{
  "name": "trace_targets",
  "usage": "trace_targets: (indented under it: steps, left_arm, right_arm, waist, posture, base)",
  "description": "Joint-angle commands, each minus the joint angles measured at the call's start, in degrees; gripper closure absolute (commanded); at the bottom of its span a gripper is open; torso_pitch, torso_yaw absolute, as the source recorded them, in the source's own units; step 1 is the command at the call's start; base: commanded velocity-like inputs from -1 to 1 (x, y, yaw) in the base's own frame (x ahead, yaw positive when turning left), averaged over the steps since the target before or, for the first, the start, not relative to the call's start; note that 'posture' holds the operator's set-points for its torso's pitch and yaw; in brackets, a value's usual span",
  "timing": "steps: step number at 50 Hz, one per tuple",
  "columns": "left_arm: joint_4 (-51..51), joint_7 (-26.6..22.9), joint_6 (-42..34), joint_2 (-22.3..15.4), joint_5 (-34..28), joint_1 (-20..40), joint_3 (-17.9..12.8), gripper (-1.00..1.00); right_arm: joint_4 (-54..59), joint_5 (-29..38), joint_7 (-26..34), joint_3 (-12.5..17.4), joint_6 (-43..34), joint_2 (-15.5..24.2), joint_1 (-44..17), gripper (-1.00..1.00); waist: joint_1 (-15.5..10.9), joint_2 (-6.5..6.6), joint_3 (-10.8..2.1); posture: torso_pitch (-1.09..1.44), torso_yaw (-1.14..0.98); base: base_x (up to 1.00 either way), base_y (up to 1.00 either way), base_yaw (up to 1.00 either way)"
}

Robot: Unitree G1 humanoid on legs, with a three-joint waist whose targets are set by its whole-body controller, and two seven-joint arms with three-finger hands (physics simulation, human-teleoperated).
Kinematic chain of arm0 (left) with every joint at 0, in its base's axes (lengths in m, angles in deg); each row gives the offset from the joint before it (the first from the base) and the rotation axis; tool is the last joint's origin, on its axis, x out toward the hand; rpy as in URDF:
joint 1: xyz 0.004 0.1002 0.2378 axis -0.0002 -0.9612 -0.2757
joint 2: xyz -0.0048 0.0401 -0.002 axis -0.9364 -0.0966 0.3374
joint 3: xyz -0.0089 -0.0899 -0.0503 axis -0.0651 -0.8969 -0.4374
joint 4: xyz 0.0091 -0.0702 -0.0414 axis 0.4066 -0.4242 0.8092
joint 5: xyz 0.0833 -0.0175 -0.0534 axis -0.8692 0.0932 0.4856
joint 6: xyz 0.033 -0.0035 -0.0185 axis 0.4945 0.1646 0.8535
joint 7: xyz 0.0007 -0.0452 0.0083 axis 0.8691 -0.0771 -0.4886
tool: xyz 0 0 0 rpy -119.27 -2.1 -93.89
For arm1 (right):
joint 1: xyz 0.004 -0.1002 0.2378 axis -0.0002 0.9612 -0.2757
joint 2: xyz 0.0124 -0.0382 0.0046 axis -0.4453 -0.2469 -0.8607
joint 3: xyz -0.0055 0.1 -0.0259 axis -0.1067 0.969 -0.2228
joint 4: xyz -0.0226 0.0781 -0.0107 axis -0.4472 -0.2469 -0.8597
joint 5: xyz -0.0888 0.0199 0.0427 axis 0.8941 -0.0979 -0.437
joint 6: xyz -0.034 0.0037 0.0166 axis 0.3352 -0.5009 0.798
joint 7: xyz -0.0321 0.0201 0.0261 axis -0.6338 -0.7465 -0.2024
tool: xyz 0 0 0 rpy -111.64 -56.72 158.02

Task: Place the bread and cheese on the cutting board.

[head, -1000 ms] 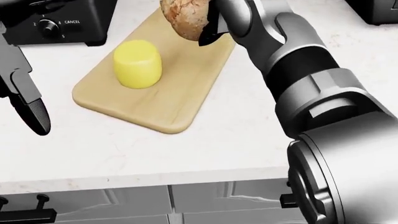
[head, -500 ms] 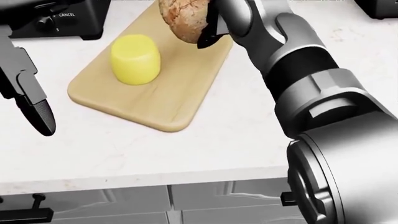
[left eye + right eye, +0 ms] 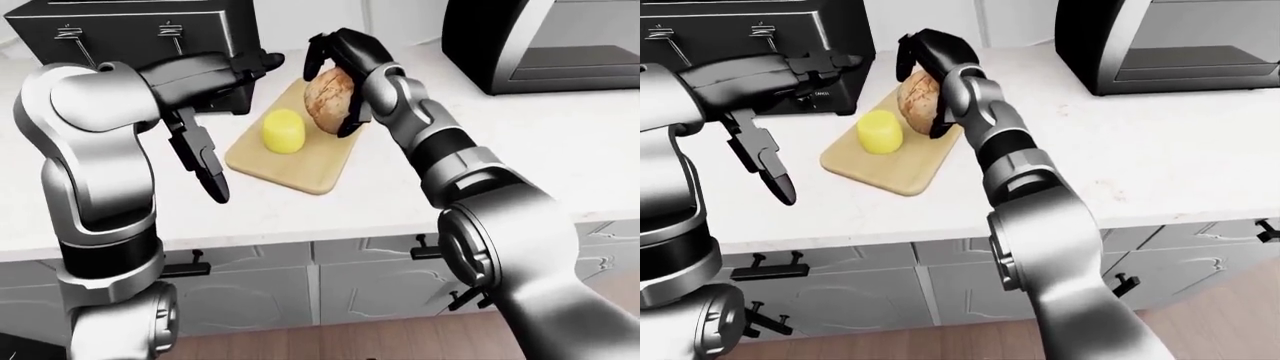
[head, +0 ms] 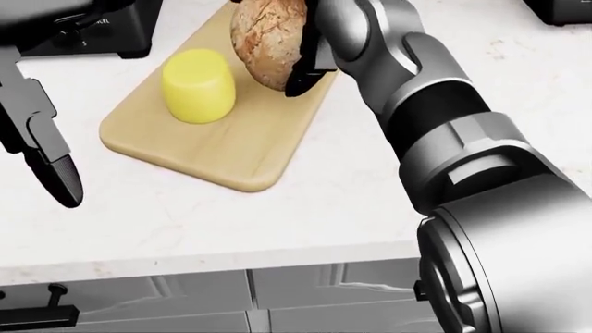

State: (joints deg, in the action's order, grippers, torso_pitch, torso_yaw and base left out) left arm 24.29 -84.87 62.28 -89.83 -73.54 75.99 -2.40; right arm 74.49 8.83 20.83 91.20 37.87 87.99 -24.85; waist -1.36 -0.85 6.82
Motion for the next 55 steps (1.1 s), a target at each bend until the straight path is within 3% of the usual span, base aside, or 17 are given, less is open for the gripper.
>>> trace_targets:
  steps: [1, 9, 12, 13, 24, 36, 37, 55]
  left_arm:
    - [1.21, 0.81, 0.42, -0.66, -0.11, 1.88, -0.91, -1.00]
    - [1.27, 0.71, 0.47, -0.68, -0.17, 1.84, -0.94, -1.00]
    - [1.36, 0.66, 0.49, -0.71, -0.16, 1.77, -0.97, -1.00]
    - [1.39, 0.64, 0.47, -0.72, -0.18, 1.80, -0.97, -1.00]
    - [1.35, 0.73, 0.86, -0.96, 0.06, 1.53, -1.17, -1.00]
    - [1.50, 0.97, 0.95, -0.97, 0.16, 1.04, -1.21, -1.00]
    - [1.48, 0.96, 0.92, -0.95, 0.14, 1.08, -1.18, -1.00]
    - [1.73, 1.07, 0.82, -0.82, 0.05, 0.72, -1.17, -1.00]
  right_arm:
    - [-2.49, -0.49, -1.07, 0.31, 0.34, 0.75, -2.55, 1.00]
    - [-2.45, -0.15, -1.07, 0.13, -0.61, 0.96, -2.73, 0.97]
    - [-2.44, -0.02, -1.07, 0.09, -0.85, 0.99, -2.69, 0.80]
    - [-2.43, 0.01, -1.06, 0.09, -0.96, 0.98, -2.64, 0.64]
    - [-2.40, 0.60, -0.60, -0.08, -1.59, 0.93, -2.53, 0.24]
    - [-2.35, 1.17, -0.43, -0.16, -2.33, 0.77, -1.98, 0.10]
    - [-2.33, 1.20, -0.24, -0.15, -2.51, 0.75, -1.93, -0.04]
    - [-2.34, 1.42, 0.62, -0.06, -2.96, 0.66, -1.39, -0.18]
  waist:
    - [0.00, 0.31, -2.07]
    - [0.03, 0.37, -2.15]
    - [0.07, 0.40, -2.18]
    - [0.07, 0.41, -2.19]
    - [0.14, 0.48, -2.27]
    - [0.15, 0.52, -2.33]
    - [0.15, 0.52, -2.33]
    - [0.09, 0.51, -2.31]
  posture:
    - [0.08, 0.00]
    - [0.08, 0.00]
    - [0.08, 0.00]
    - [0.08, 0.00]
    - [0.08, 0.00]
    - [0.08, 0.00]
    - [0.08, 0.00]
    - [0.08, 0.00]
  base:
    - [0.00, 0.00, 0.00]
    - [0.00, 0.00, 0.00]
    - [0.00, 0.00, 0.00]
    - [0.00, 0.00, 0.00]
    - [0.00, 0.00, 0.00]
    - [0.00, 0.00, 0.00]
    - [0.00, 0.00, 0.00]
    - [0.00, 0.00, 0.00]
